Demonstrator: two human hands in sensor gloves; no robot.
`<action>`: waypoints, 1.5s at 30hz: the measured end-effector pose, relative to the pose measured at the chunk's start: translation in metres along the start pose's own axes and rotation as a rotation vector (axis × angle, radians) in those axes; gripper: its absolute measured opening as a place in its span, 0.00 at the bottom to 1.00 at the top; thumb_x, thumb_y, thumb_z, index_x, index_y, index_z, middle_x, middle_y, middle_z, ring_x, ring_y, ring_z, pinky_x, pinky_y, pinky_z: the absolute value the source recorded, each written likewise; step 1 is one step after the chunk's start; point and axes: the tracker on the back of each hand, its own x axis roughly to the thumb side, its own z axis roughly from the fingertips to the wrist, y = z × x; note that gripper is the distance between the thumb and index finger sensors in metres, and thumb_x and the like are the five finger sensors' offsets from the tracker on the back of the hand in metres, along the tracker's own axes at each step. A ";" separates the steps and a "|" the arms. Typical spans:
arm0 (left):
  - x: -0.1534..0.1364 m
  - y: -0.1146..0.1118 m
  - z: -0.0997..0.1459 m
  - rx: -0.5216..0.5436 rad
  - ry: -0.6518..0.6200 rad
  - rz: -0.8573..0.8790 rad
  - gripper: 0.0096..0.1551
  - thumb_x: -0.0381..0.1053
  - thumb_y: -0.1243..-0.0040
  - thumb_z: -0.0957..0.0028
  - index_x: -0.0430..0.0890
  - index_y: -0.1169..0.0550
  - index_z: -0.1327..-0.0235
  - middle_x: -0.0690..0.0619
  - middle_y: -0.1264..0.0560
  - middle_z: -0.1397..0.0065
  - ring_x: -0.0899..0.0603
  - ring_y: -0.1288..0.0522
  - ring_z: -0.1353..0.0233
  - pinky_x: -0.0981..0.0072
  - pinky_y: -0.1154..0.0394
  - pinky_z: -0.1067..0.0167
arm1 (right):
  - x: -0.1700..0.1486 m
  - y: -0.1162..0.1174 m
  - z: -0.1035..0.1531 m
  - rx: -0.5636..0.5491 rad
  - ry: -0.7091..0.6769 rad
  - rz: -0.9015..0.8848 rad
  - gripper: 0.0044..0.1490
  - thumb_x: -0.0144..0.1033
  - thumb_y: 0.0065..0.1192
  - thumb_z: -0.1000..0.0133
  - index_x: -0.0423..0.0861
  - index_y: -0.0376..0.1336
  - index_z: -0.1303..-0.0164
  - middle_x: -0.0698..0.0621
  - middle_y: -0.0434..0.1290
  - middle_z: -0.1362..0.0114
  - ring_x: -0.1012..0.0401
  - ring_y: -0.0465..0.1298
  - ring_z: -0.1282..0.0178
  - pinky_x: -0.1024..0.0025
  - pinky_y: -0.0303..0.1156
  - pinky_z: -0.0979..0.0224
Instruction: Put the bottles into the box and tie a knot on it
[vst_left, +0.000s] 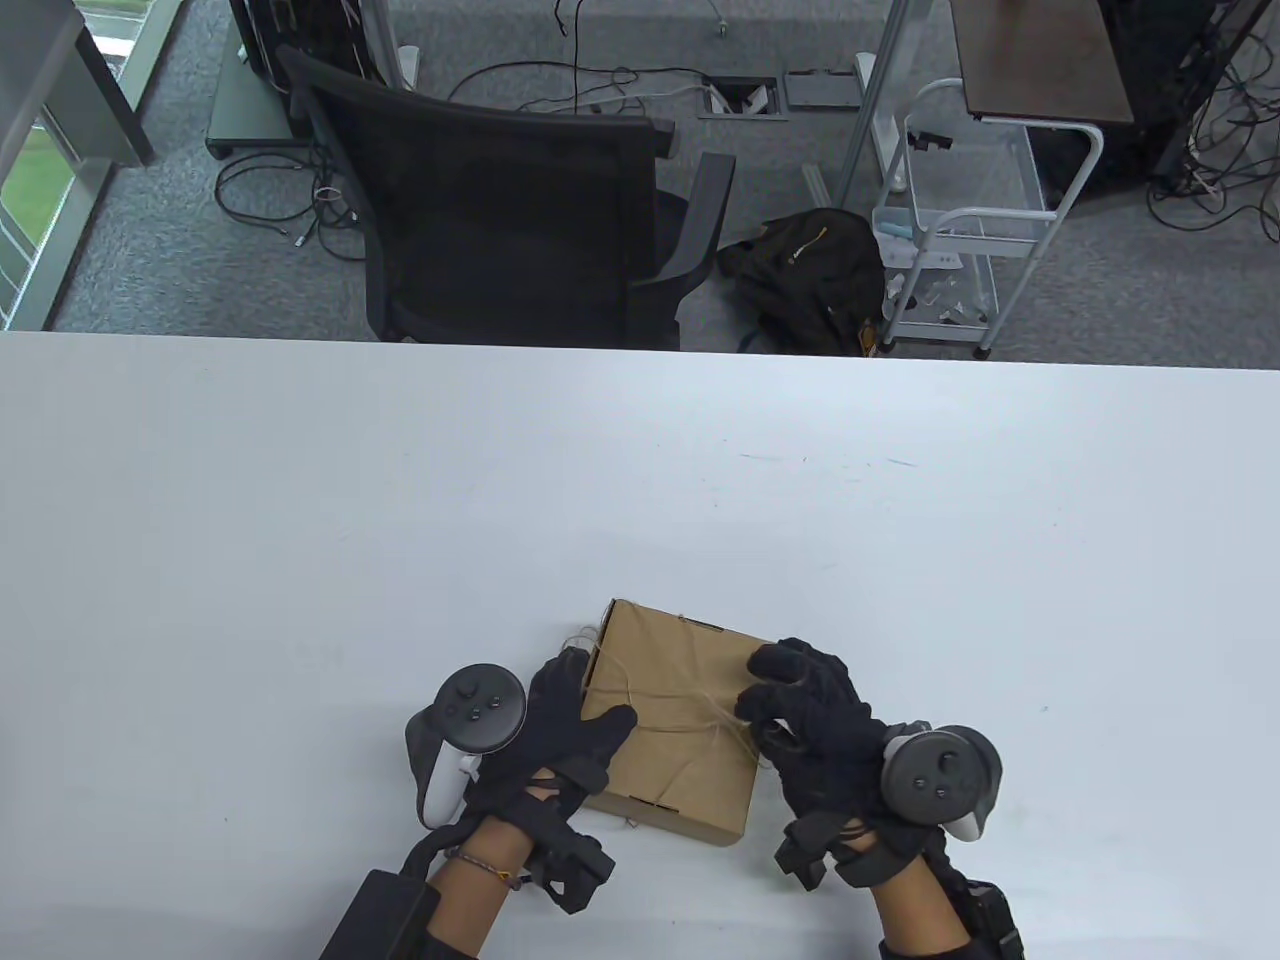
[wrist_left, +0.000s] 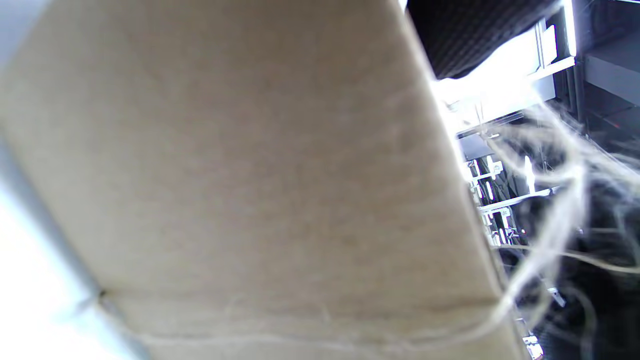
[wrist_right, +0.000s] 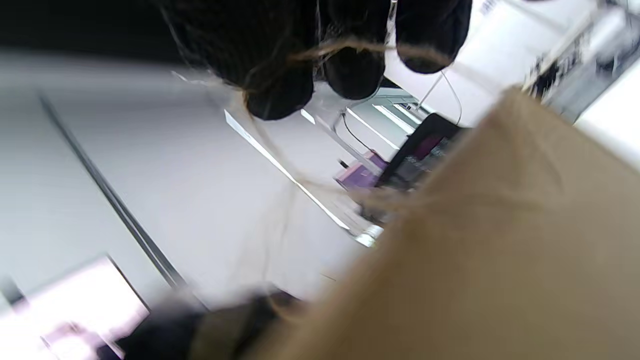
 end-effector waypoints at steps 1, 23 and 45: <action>0.000 0.000 0.000 0.005 0.000 -0.005 0.59 0.64 0.38 0.40 0.33 0.52 0.14 0.23 0.52 0.13 0.15 0.38 0.22 0.27 0.32 0.33 | -0.004 -0.007 0.001 -0.032 0.009 -0.164 0.25 0.34 0.60 0.48 0.41 0.71 0.41 0.36 0.62 0.23 0.33 0.57 0.24 0.19 0.45 0.31; -0.001 0.000 0.001 0.005 -0.001 -0.003 0.59 0.64 0.38 0.40 0.34 0.52 0.14 0.23 0.54 0.12 0.16 0.38 0.22 0.28 0.33 0.32 | -0.006 0.017 -0.004 0.039 0.117 0.405 0.41 0.37 0.66 0.45 0.42 0.59 0.20 0.33 0.37 0.15 0.30 0.33 0.23 0.24 0.31 0.30; -0.001 0.000 0.002 0.006 0.000 0.002 0.59 0.64 0.39 0.40 0.34 0.52 0.14 0.23 0.54 0.12 0.16 0.38 0.22 0.28 0.33 0.32 | -0.057 -0.066 0.034 -0.594 0.433 0.018 0.26 0.33 0.59 0.46 0.35 0.67 0.41 0.30 0.61 0.26 0.32 0.62 0.32 0.28 0.55 0.32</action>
